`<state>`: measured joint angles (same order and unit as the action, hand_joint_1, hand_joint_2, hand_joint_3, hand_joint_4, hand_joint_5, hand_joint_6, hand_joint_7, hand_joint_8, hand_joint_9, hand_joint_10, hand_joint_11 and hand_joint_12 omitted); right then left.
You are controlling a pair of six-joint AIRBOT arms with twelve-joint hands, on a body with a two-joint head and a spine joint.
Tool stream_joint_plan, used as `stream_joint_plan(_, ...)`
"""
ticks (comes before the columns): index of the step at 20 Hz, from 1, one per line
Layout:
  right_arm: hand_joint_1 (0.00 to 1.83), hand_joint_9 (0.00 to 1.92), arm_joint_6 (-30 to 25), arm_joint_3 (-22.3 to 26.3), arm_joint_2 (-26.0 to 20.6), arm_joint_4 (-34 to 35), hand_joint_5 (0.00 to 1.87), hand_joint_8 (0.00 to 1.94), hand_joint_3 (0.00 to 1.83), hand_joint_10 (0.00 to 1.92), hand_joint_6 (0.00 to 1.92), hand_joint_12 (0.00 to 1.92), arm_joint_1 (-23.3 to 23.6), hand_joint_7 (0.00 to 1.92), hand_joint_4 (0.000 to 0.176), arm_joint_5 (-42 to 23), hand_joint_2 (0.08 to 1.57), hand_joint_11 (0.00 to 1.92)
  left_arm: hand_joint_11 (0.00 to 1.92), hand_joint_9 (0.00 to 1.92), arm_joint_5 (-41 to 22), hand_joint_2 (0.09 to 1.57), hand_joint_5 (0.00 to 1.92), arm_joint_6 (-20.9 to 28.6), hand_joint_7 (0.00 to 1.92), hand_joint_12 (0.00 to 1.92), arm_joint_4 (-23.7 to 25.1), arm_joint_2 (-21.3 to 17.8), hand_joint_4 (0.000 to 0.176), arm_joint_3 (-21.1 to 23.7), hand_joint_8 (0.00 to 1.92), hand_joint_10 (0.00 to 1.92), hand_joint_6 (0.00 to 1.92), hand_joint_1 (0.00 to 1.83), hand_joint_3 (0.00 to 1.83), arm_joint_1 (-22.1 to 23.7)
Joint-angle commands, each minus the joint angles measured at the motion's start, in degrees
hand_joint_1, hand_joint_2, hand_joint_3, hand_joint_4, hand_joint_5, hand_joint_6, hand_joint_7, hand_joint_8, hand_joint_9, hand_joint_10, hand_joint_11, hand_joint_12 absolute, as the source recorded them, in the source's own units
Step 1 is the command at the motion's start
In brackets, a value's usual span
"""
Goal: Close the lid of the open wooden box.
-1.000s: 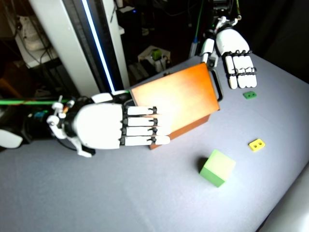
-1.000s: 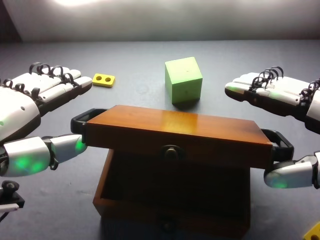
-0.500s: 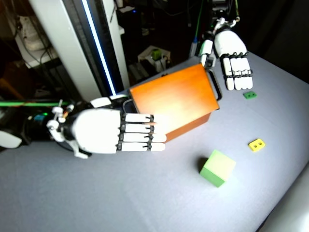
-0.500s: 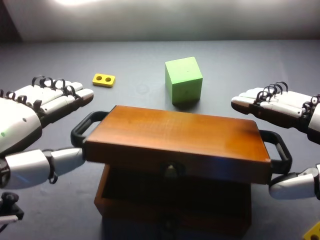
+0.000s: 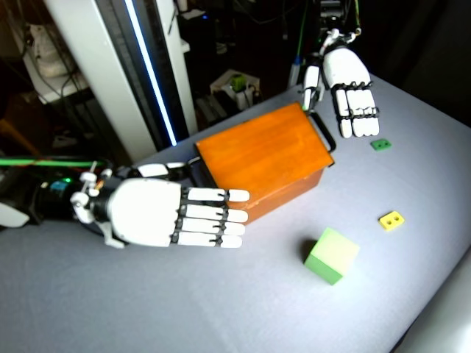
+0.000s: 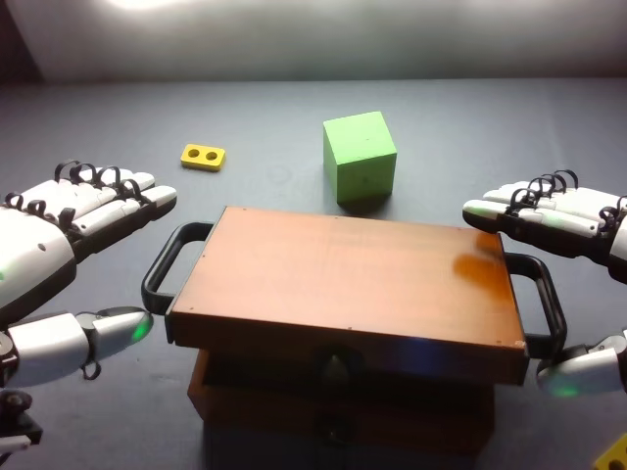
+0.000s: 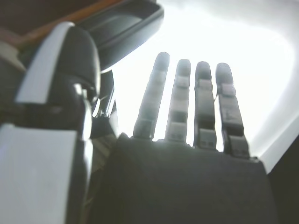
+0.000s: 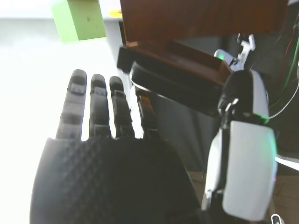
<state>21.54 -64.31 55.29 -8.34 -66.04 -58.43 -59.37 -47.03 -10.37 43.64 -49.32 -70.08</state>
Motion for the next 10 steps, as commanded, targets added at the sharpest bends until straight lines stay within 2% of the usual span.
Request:
stream_joint_plan(1, 0.54, 0.00, -0.58, 0.18, -0.28, 1.89, 0.00, 0.00, 0.00, 0.00, 0.00, 0.00, 0.30, 0.00, 0.148, -7.59, 0.87, 0.00, 0.04, 0.01, -7.04, 1.33, 0.07, 0.26, 0.01, 0.06, -0.50, -0.47, 0.000, 0.23, 0.00, 0.00, 0.00, 0.42, 0.00, 0.17)
stream_joint_plan(2, 0.62, 0.00, -0.58, 0.26, -0.39, 1.89, 0.00, 0.00, 0.00, 0.00, 0.00, 0.00, 0.27, 0.00, 0.155, -7.59, 0.87, 0.00, 0.06, 0.03, -7.25, 1.31, 0.09, 0.26, 0.02, 0.07, -0.65, -0.56, 0.000, 0.34, 0.00, 0.01, 0.00, 0.50, 0.00, -0.16)
stream_joint_plan(3, 0.62, 0.00, -0.58, 0.29, -0.43, 1.89, 0.00, 0.00, 0.00, 0.00, 0.00, 0.00, 0.27, 0.00, 0.155, -7.60, 0.87, 0.00, 0.06, 0.03, -7.38, 1.31, 0.09, 0.26, 0.02, 0.07, -0.71, -0.60, 0.000, 0.37, 0.00, 0.01, 0.00, 0.50, 0.00, -0.27)
stream_joint_plan(4, 0.64, 0.00, -0.58, 0.76, -1.09, 1.89, 0.00, 0.00, 0.00, 0.00, 0.00, 0.00, 0.13, 0.00, 0.171, -8.11, 0.86, 0.00, 0.06, 0.02, -8.48, 1.29, 0.08, 0.35, 0.02, 0.07, -1.43, -1.08, 0.000, 0.91, 0.00, 0.00, 0.00, 0.56, 0.00, -2.15)
stream_joint_plan(5, 0.64, 0.00, -0.58, 1.22, -1.64, 1.89, 0.00, 0.00, 0.00, 0.00, 0.00, 0.00, -0.08, 0.00, 0.175, -8.71, 0.86, 0.00, 0.06, 0.02, -9.58, 1.28, 0.08, 0.50, 0.02, 0.07, -1.87, -1.40, 0.000, 1.27, 0.00, 0.00, 0.00, 0.58, 0.00, -3.27)
stream_joint_plan(6, 0.77, 0.00, -0.58, 1.94, -2.81, 1.89, 0.00, 0.00, 0.00, 0.00, 0.00, 0.00, -0.61, 0.00, 0.176, -9.76, 0.88, 0.00, 0.06, 0.01, -11.29, 1.27, 0.07, 0.62, 0.01, 0.07, -2.67, -2.22, 0.000, 1.97, 0.00, 0.00, 0.00, 0.64, 0.00, -4.87)
stream_joint_plan(7, 0.78, 0.00, -0.46, 2.23, -3.81, 2.22, 0.00, 0.00, 0.00, 0.00, 0.00, 0.00, -0.95, 0.00, 0.176, -9.89, 0.89, 0.00, 0.05, 0.01, -12.80, 1.27, 0.06, 0.62, 0.00, 0.07, -3.75, -2.88, 0.000, 2.45, 0.00, 0.00, 0.00, 0.67, 0.00, -6.57)
stream_joint_plan(10, 0.78, 0.00, 0.17, 2.42, -4.50, 3.63, 0.00, 0.00, 0.01, 0.00, 0.00, 0.00, -1.62, 0.00, 0.176, -10.63, 0.90, 0.00, 0.06, 0.00, -14.66, 1.26, 0.06, 0.62, 0.00, 0.07, -4.71, -3.47, 0.000, 2.90, 0.00, 0.00, 0.00, 0.66, 0.00, -7.88)
